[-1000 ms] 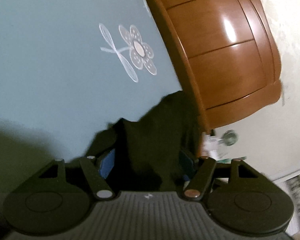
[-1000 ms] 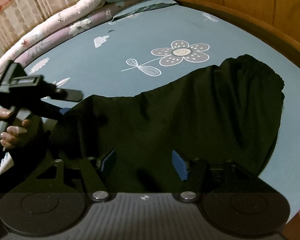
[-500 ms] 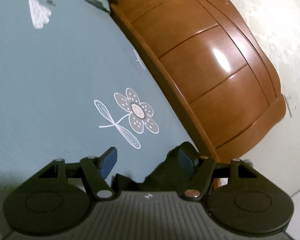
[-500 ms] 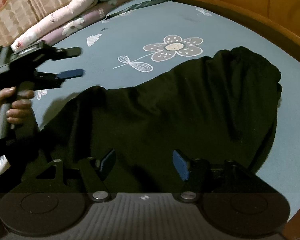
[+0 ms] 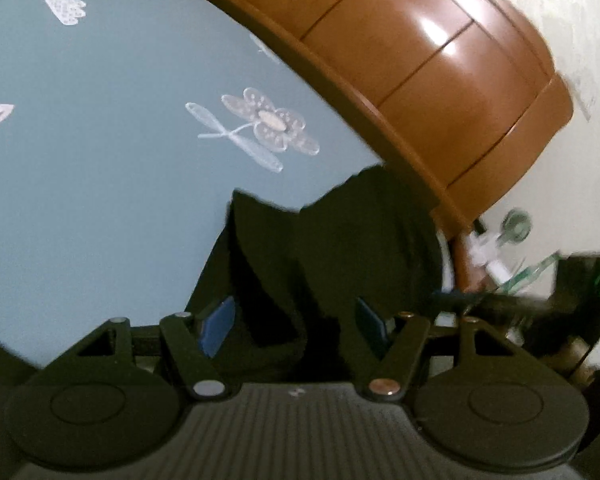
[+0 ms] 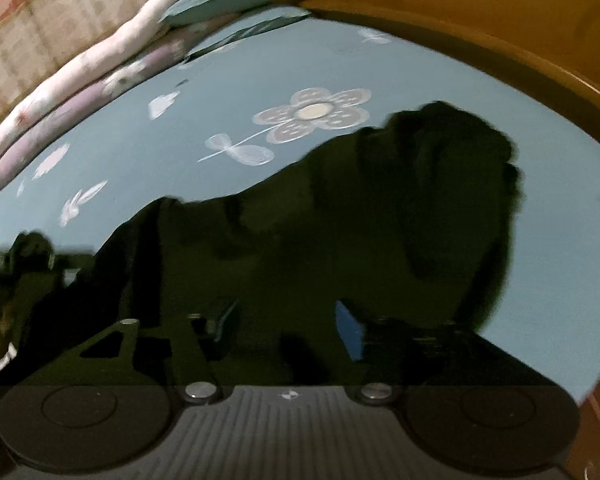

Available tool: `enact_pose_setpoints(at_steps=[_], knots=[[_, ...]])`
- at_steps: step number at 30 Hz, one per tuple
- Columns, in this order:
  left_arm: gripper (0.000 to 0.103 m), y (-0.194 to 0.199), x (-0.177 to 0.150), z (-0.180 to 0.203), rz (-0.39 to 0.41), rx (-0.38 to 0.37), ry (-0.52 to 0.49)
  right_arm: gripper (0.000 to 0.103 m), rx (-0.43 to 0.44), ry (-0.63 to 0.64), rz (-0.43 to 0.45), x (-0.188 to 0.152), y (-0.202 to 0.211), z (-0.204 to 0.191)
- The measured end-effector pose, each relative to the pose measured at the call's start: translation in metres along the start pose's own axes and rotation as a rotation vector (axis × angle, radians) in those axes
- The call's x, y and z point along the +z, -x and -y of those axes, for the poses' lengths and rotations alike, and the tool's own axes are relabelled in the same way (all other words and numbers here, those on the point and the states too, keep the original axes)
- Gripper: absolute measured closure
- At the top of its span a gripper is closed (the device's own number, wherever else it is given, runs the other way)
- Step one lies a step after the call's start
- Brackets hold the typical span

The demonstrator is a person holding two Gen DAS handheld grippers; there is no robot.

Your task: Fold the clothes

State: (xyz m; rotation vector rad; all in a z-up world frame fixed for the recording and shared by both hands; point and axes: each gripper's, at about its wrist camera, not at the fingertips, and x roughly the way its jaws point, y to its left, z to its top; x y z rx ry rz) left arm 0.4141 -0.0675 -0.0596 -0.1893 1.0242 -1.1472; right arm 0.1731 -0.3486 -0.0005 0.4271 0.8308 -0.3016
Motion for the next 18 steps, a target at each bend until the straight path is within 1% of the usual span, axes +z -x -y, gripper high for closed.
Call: enact_pose_setpoints(at_steps=[1,2,5,8,11,14,15,17,18], knots=[[0.037,0.002,-0.003,0.003,-0.001,0.025,-0.023,0.05,-0.008,-0.027,0.008,-0.002,0.005,0.006],[0.037,0.004,-0.005,0.006,-0.005,0.031,-0.051,0.05,-0.012,-0.056,0.015,-0.004,0.009,0.013],[0.036,0.006,-0.005,0.009,-0.012,0.043,-0.067,0.05,-0.031,-0.157,0.03,-0.013,0.019,0.034],[0.036,0.007,-0.006,0.014,-0.016,0.073,-0.102,0.052,-0.025,-0.251,0.043,-0.021,0.021,0.052],[0.034,0.006,-0.008,0.022,-0.018,0.098,-0.154,0.052,-0.028,-0.332,0.078,-0.023,0.02,0.068],[0.032,0.003,-0.01,0.028,-0.033,0.125,-0.182,0.053,0.014,-0.417,0.091,-0.022,0.009,0.085],[0.032,0.002,-0.011,0.03,-0.033,0.135,-0.19,0.058,0.03,-0.44,0.082,-0.023,0.004,0.089],[0.031,0.002,-0.013,0.034,-0.033,0.156,-0.212,0.072,0.058,-0.478,0.061,-0.024,-0.007,0.093],[0.031,0.003,-0.013,0.037,-0.032,0.168,-0.226,0.087,0.068,-0.47,0.055,-0.024,-0.009,0.091]])
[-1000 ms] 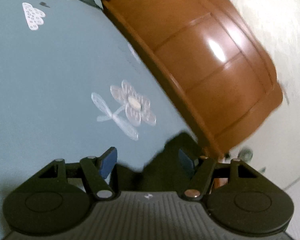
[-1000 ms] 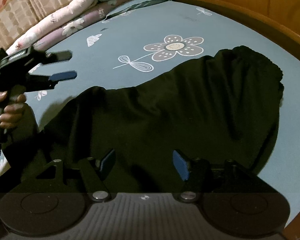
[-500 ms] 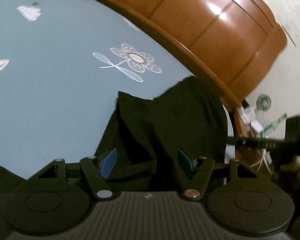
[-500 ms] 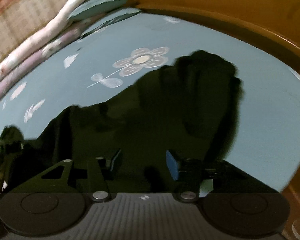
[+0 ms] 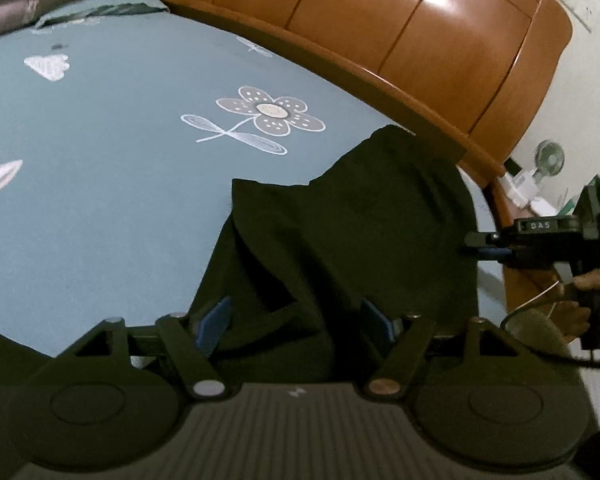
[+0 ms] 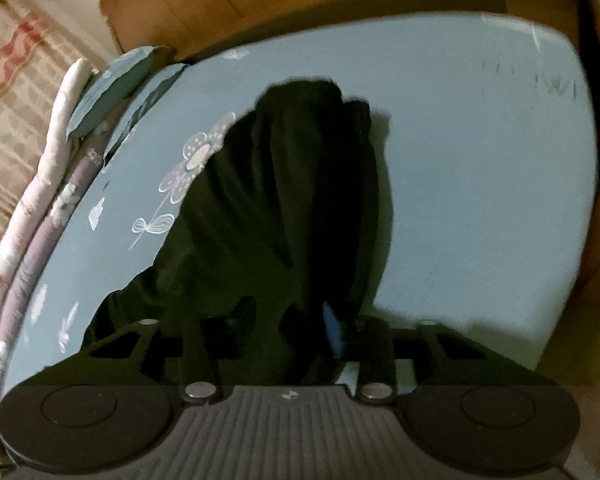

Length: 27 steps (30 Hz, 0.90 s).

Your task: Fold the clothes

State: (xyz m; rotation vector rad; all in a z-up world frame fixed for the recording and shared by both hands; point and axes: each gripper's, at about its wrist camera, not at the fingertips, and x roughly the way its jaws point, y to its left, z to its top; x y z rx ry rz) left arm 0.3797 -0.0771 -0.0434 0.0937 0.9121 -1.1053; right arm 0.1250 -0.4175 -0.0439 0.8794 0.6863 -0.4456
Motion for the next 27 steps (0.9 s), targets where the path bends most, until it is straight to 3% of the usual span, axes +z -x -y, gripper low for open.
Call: enact_pose_setpoints(at_steps=[1,4,5,6,8,11,14,18,22,25,27], knots=[[0.031,0.001,0.0,0.003,0.001,0.012,-0.014,0.094,0.007,0.016,-0.006,-0.001,-0.002,-0.003],[0.035,0.001,0.002,0.01,-0.035,0.004,-0.062,0.098,-0.012,0.085,0.01,0.002,0.006,-0.012],[0.047,0.001,0.003,0.012,-0.048,0.003,-0.071,0.098,-0.015,0.09,0.023,0.004,0.01,-0.012],[0.073,0.001,0.003,0.014,-0.064,-0.002,-0.073,0.098,-0.02,0.093,0.036,0.006,0.015,-0.012],[0.083,0.0,0.002,0.016,-0.1,-0.009,-0.071,0.098,-0.028,0.099,0.062,0.012,0.025,-0.011],[0.083,0.002,-0.004,0.021,-0.126,-0.002,-0.097,0.098,-0.052,0.079,0.045,0.012,0.019,0.002],[0.083,-0.002,-0.01,0.014,-0.151,0.051,-0.064,0.096,-0.081,0.059,0.001,0.006,0.004,0.011],[0.083,0.005,-0.01,-0.005,-0.131,0.027,0.043,0.083,-0.103,0.079,0.02,0.004,0.011,0.009],[0.065,0.006,-0.008,-0.006,-0.119,0.023,0.053,0.059,-0.11,0.12,0.08,0.009,0.036,0.001],[0.062,0.001,0.001,0.0,-0.081,0.02,0.019,0.057,-0.099,0.14,0.116,0.011,0.049,-0.006],[0.066,-0.009,0.005,-0.002,-0.089,-0.012,0.026,0.056,-0.092,0.156,0.124,0.01,0.052,-0.013]])
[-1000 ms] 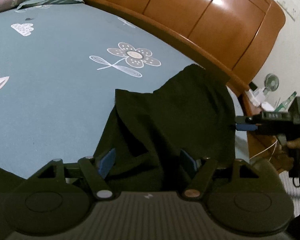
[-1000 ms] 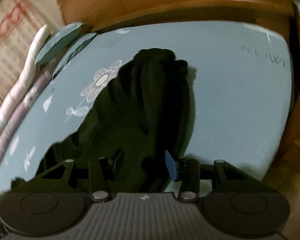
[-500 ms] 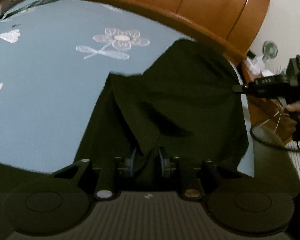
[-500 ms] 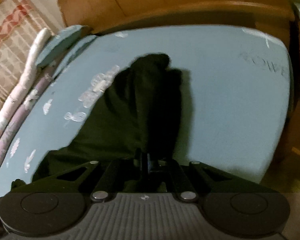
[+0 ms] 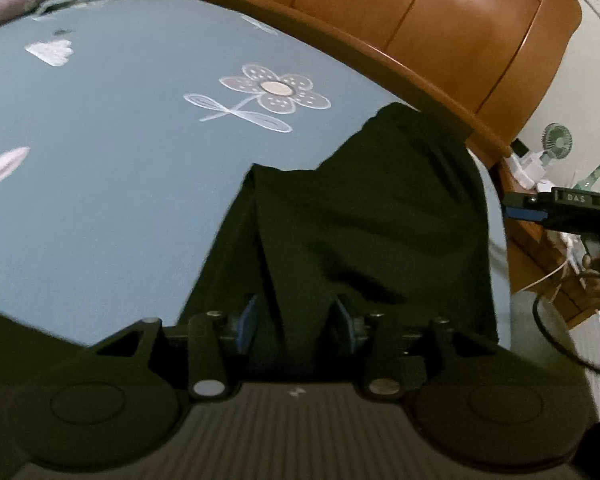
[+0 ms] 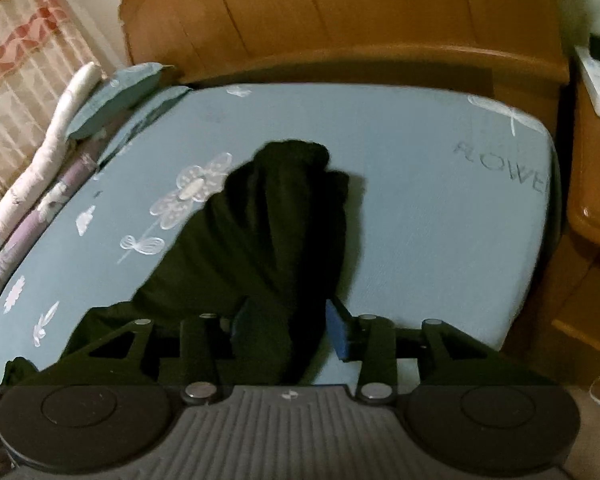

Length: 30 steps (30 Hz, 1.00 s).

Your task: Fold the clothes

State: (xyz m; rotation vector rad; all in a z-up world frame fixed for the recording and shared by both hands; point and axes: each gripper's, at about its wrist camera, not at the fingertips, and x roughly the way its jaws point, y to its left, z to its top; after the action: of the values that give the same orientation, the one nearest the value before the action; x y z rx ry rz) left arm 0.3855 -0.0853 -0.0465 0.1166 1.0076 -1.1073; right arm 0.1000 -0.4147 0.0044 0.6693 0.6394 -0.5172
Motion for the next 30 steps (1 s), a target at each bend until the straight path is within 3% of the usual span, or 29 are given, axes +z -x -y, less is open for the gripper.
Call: enact_pose_setpoints(at_steps=[1,2,4,5,8,10,15,20,22,26,30], knots=[[0.066,-0.003,0.0,0.0,-0.004,-0.017,-0.003,0.056,0.003,0.007,0.002,0.0,0.001,-0.003],[0.079,-0.006,0.0,0.0,-0.007,-0.034,-0.007,0.056,0.007,0.016,0.0,-0.001,0.001,-0.007],[0.1,-0.007,0.001,0.001,-0.01,0.024,-0.021,0.056,0.011,0.038,-0.003,-0.002,0.003,-0.014],[0.1,-0.005,0.002,0.001,-0.011,0.064,-0.019,0.056,0.012,0.056,-0.004,-0.003,0.003,-0.019],[0.099,0.007,-0.001,-0.013,0.004,0.084,0.057,0.056,0.03,0.114,-0.016,-0.005,0.004,-0.034],[0.095,0.01,-0.004,-0.021,-0.017,0.09,0.086,0.056,0.047,0.155,-0.029,-0.006,0.001,-0.046],[0.088,0.024,-0.003,-0.024,0.023,0.092,0.126,0.055,0.068,0.316,-0.067,-0.016,-0.015,-0.085],[0.061,0.045,0.008,-0.005,0.109,0.108,0.045,0.051,0.026,0.383,-0.088,-0.02,-0.031,-0.096],[0.059,0.047,0.012,0.005,0.132,0.104,0.007,0.051,-0.01,0.359,-0.057,-0.014,-0.03,-0.088],[0.047,0.037,0.019,0.023,0.145,0.047,-0.041,0.051,-0.072,0.218,0.021,0.008,-0.026,-0.052],[0.046,0.009,0.022,0.039,0.095,0.057,-0.083,0.05,-0.122,0.063,0.052,0.026,-0.036,-0.012]])
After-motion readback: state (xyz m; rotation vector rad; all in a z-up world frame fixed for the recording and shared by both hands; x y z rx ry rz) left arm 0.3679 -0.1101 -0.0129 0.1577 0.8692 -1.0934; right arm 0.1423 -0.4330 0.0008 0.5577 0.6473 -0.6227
